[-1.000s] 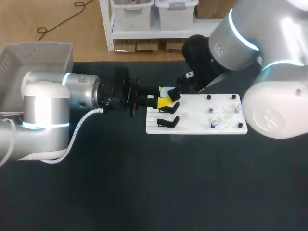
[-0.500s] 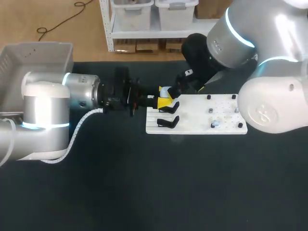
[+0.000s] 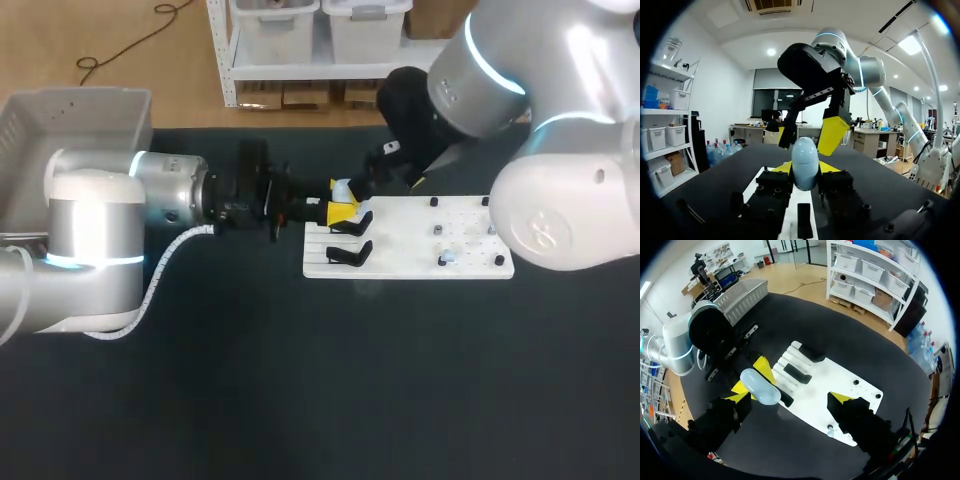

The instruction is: Pick up each earbud case from the left stands, insert the matching earbuds, close the lid, and place the case in the box.

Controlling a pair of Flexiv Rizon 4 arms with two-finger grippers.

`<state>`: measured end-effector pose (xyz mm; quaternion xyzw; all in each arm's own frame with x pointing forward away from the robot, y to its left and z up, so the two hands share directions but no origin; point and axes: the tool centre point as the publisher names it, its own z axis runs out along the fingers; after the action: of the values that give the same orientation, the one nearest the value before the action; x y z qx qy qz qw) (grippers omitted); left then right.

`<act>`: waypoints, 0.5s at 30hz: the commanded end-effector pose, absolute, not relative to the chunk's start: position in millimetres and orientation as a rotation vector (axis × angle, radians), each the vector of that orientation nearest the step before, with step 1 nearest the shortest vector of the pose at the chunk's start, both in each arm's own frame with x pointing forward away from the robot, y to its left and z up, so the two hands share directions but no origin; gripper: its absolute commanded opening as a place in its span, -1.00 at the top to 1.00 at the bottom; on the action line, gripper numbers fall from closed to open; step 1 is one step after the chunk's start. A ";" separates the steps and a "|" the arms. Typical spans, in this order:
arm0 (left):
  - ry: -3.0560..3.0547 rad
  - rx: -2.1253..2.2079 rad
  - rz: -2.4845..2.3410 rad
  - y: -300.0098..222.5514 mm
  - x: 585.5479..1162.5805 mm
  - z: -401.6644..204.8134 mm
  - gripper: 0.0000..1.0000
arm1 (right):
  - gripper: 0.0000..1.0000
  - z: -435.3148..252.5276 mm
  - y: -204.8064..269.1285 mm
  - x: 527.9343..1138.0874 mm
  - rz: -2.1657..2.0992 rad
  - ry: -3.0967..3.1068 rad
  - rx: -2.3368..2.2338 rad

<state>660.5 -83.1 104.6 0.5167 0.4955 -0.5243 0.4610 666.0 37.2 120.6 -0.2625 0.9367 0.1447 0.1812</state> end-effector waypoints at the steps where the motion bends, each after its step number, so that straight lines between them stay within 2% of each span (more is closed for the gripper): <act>1: 1.217 1.269 -1.287 -82.8 658.3 104.2 1.00 | -1.00 123.4 35.8 667.4 0.400 2.636 -0.724; 15: 1.217 1.269 -1.287 -82.8 658.3 104.2 1.00 | -1.00 154.0 15.3 675.0 0.324 2.546 -0.695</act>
<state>659.8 -83.4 104.6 0.5171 0.4948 -0.5248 0.4608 688.5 25.2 147.5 -0.2568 0.9314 0.1301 0.2228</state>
